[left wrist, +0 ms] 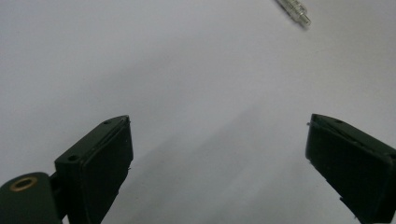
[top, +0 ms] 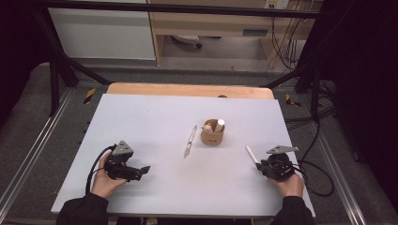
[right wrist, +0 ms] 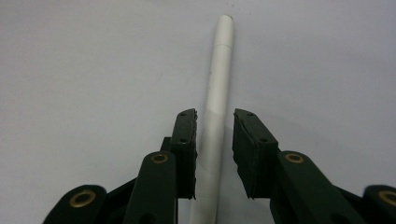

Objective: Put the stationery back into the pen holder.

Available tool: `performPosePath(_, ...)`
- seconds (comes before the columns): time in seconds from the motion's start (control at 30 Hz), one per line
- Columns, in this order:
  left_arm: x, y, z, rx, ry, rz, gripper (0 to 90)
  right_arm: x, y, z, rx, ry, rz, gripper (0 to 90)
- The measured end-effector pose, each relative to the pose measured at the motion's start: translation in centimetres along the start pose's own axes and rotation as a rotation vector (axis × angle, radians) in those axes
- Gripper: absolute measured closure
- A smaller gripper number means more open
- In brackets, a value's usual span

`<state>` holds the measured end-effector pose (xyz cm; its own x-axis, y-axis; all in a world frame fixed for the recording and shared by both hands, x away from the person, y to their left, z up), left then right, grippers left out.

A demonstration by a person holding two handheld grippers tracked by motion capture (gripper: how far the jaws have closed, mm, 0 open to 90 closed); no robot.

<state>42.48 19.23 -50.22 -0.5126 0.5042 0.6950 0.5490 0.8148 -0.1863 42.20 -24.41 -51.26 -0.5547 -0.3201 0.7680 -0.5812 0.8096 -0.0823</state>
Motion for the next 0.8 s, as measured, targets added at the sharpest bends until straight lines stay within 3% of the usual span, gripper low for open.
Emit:
performPosePath(0.2,0.1,0.0,0.0,-0.003,0.000,0.002,7.4,-0.4,0.0,-0.9,0.004,-0.002,0.006,69.0)
performPosePath(0.33,0.1,0.0,0.0,-0.004,0.002,0.003,7.4,-0.4,0.1,-0.6,0.005,0.027,0.007,70.2)
performPosePath(0.8,0.1,0.0,0.0,-0.008,0.002,0.002,7.4,-0.3,0.4,0.7,-0.057,0.036,-0.018,77.1)
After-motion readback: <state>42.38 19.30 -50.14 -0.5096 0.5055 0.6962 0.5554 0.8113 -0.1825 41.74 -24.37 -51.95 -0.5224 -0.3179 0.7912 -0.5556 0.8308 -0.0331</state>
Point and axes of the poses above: each handheld gripper's, and its own axes: x roughly backward along the jaws, z roughly out of its underside, y roughly to its left, the point moved 10 cm from there along -x, roughly forward along the jaws, and after that the axes turned 10 degrees about x, right-handed, at the moved point
